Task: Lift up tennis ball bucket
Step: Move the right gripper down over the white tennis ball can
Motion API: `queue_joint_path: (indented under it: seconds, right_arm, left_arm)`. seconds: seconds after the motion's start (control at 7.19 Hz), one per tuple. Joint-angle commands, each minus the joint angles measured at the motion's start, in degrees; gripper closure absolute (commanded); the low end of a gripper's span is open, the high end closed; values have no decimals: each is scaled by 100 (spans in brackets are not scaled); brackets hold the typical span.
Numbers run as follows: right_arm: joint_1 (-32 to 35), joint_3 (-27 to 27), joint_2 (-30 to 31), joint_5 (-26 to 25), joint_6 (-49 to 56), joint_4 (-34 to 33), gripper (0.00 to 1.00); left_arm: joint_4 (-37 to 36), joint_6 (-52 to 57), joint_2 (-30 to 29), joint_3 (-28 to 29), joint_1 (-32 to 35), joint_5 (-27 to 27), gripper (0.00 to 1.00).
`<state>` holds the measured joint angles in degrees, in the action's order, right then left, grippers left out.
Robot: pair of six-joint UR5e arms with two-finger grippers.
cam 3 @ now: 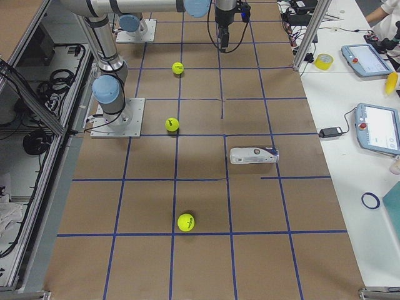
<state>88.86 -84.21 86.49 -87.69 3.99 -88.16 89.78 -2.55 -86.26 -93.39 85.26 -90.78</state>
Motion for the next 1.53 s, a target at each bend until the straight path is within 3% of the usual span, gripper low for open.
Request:
queue_joint_path:
  seconds: [0.0, 0.42, 0.56, 0.7, 0.83, 1.11, 1.39]
  right_arm:
    - [0, 1, -140, -212, -117, -104, 0]
    - [-235, 19, -394, -240, -520, -149, 0]
    - [-629, 63, -700, -162, -444, -1010, 0]
    - [-998, 176, -1156, -109, -417, -1497, 0]
    - [-1193, 638, -1726, -213, -242, -1850, 0]
    - [-1588, 1650, -2948, -442, 268, -1889, 0]
    - [-1687, 1751, -3714, -530, 462, -3060, 0]
  left_arm:
    - [-4, 0, 22, 57, 0, 8, 0]
    - [-65, 0, 4, 40, -9, 17, 0]
    - [-74, 0, 48, 40, -9, 95, 0]
    - [-66, -9, 66, 5, 0, 70, 0]
    - [-48, 0, 101, -4, 0, -9, 0]
    - [-13, 0, 118, -12, -44, -10, 0]
    - [-39, -9, 83, -100, -79, 8, 0]
